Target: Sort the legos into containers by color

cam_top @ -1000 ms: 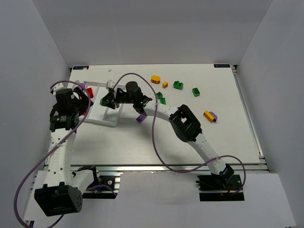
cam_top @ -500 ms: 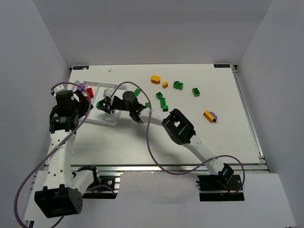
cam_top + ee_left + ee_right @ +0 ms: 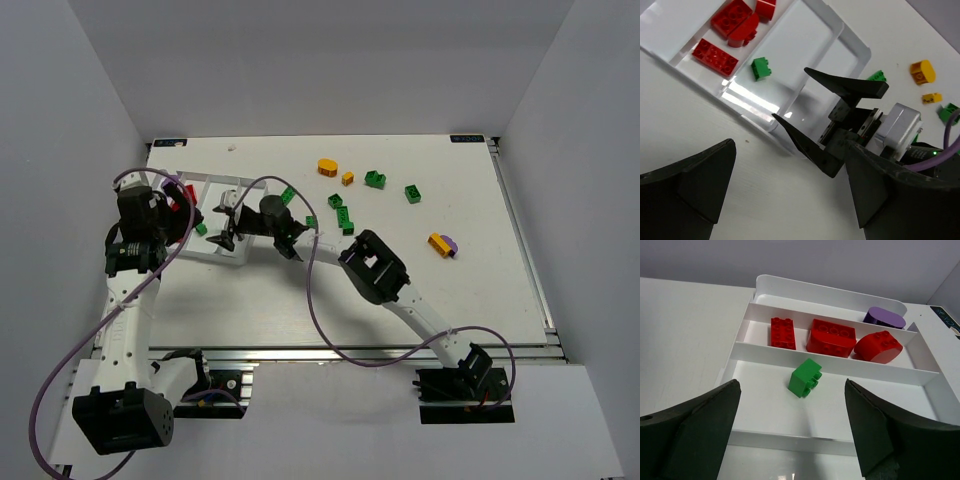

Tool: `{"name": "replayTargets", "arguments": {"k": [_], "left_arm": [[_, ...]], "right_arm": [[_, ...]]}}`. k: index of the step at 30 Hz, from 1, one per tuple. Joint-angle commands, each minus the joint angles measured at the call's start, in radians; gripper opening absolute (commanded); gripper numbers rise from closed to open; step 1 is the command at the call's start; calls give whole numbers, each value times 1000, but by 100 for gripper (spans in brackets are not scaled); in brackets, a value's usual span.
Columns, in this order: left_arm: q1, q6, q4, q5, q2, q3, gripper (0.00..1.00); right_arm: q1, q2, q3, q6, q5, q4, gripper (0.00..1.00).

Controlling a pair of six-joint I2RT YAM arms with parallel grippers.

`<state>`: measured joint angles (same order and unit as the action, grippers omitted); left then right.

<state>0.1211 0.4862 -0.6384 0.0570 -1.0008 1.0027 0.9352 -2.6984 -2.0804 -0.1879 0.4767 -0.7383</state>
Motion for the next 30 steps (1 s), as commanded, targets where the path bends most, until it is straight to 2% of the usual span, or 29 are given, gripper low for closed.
{"name": "replayTargets", "arguments": {"k": [1, 4, 5, 7, 9, 10, 11, 12, 13, 14, 15, 17, 20, 23, 25, 30], "left_arm": [[-1, 12, 88, -118, 1, -15, 98], [-1, 28, 160, -229, -13, -36, 98], [-1, 44, 205, -276, -16, -44, 96], [-3, 66, 253, -325, -30, -61, 84], [-3, 101, 305, -399, -48, -75, 73], [-6, 113, 318, -419, -76, -76, 58], [-11, 150, 347, -431, -88, -84, 51], [-43, 164, 358, -427, -100, -84, 45], [-72, 173, 368, -410, -129, -82, 41], [-160, 178, 371, -383, -146, -60, 41], [-200, 177, 367, -318, -166, -43, 41], [-308, 178, 350, -272, -241, -9, 48], [-411, 152, 284, -178, -350, 71, 67], [-481, 114, 208, -109, -459, 163, 75], [-515, 107, 175, -77, -511, 224, 79], [-638, 130, 131, 49, -694, 349, 81]], "right_arm": [[-42, 113, 3, -2, 7, -91, 89], [-84, 276, 227, -16, -15, -199, 89], [-99, 317, 279, -27, 23, -208, 89], [-162, 426, 391, -27, 123, -149, 89], [-216, 513, 456, 74, 245, -128, 76], [-267, 538, 517, 106, 279, -107, 70], [-292, 563, 542, 126, 316, -80, 52], [-312, 613, 563, 134, 322, -38, 40], [-352, 638, 607, 133, 324, 46, 28], [-370, 666, 629, 131, 315, 86, 13], [-404, 716, 649, 128, 301, 127, 12], [-435, 767, 697, 114, 280, 267, 26], [-498, 860, 733, 77, 269, 446, 55], [-585, 943, 753, 79, 286, 593, 71], [-653, 965, 758, 56, 304, 672, 77], [-771, 1043, 819, -37, 321, 870, 79]]}}
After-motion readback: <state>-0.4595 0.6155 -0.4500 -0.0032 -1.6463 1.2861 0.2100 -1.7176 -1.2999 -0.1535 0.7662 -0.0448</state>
